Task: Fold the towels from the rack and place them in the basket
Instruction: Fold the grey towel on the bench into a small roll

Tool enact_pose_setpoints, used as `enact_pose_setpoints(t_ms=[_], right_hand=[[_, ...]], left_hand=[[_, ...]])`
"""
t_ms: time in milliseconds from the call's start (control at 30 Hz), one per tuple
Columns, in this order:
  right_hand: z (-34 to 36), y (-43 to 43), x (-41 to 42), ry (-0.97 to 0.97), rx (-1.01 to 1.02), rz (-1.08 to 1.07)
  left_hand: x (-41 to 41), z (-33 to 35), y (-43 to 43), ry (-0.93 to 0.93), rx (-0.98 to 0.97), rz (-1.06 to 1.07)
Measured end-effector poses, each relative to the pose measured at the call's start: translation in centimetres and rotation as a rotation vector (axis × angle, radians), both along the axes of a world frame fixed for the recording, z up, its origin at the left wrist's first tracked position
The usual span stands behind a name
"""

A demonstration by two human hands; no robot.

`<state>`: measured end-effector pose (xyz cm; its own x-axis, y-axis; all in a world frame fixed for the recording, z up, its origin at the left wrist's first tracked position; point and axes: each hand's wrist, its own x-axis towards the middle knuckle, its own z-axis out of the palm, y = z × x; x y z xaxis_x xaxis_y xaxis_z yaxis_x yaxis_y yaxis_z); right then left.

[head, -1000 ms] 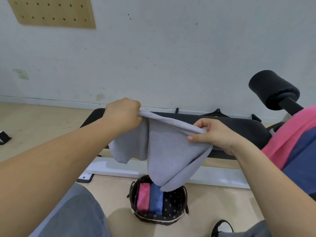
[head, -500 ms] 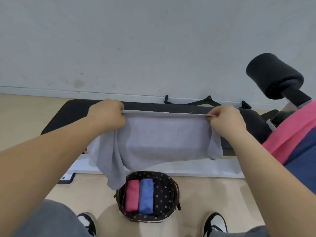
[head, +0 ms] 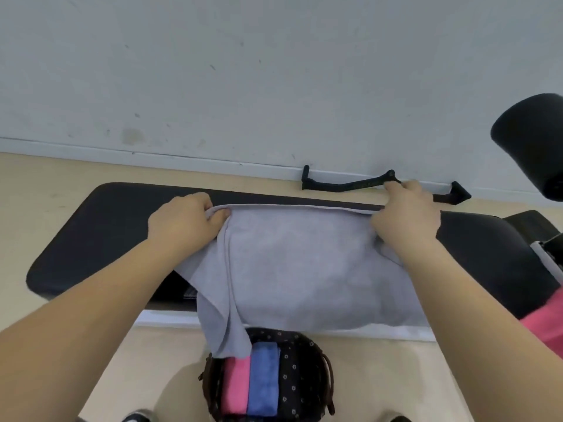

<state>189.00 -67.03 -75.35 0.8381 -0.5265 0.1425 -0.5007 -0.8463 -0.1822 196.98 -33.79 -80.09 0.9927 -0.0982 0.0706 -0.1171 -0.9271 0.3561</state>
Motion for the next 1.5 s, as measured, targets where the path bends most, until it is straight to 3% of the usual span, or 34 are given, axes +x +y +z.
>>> enact_pose_setpoints(t_ms=[67, 167, 233, 300, 367, 467, 667, 867, 1033, 1100, 1200, 1333, 1500], right_hand=[[0.8, 3.4, 0.6, -0.056, 0.044, 0.213], [0.2, 8.9, 0.8, 0.117, 0.343, 0.507], [-1.5, 10.7, 1.1, 0.210, 0.252, 0.533], [-3.0, 11.1, 1.6, 0.170, 0.127, 0.501], [-3.8, 11.2, 2.0, 0.115, 0.134, 0.495], [-4.6, 11.5, 2.8, 0.102, 0.079, 0.535], [-4.6, 12.2, 4.0, 0.185, 0.003, 0.477], [-4.6, 13.2, 4.7, 0.147, 0.138, 0.380], [-4.8, 13.9, 6.3, 0.052, 0.285, 0.302], [-4.5, 13.8, 7.6, 0.009, 0.375, 0.205], [-4.0, 13.6, 9.0, 0.096, 0.460, 0.134], [-4.8, 13.8, 10.4, 0.137, 0.408, 0.137], [-5.0, 14.9, 11.7, 0.053, 0.370, 0.168]], left_hand=[[0.4, 0.9, 0.3, 0.071, -0.023, -0.032], [0.6, 2.2, 1.4, 0.185, -0.023, -0.057], [0.5, 3.1, 2.6, 0.339, -0.045, -0.082], [0.3, 4.0, 3.9, 0.495, -0.047, -0.141], [0.2, 4.6, 5.0, 0.539, -0.053, -0.172], [1.1, 4.6, 5.9, 0.410, -0.177, -0.088], [4.0, 3.5, 5.1, -0.180, -0.175, 0.118], [3.6, 2.0, 6.4, 0.178, -0.125, 0.129], [2.9, 2.2, 8.2, 0.330, -0.490, 0.170], [2.8, 2.0, 8.1, 0.335, -0.472, 0.165], [3.1, 1.3, 8.2, 0.304, -0.447, 0.171], [4.3, 0.2, 8.7, 0.185, -0.378, 0.194], [5.5, -0.2, 9.3, 0.054, -0.321, 0.252]])
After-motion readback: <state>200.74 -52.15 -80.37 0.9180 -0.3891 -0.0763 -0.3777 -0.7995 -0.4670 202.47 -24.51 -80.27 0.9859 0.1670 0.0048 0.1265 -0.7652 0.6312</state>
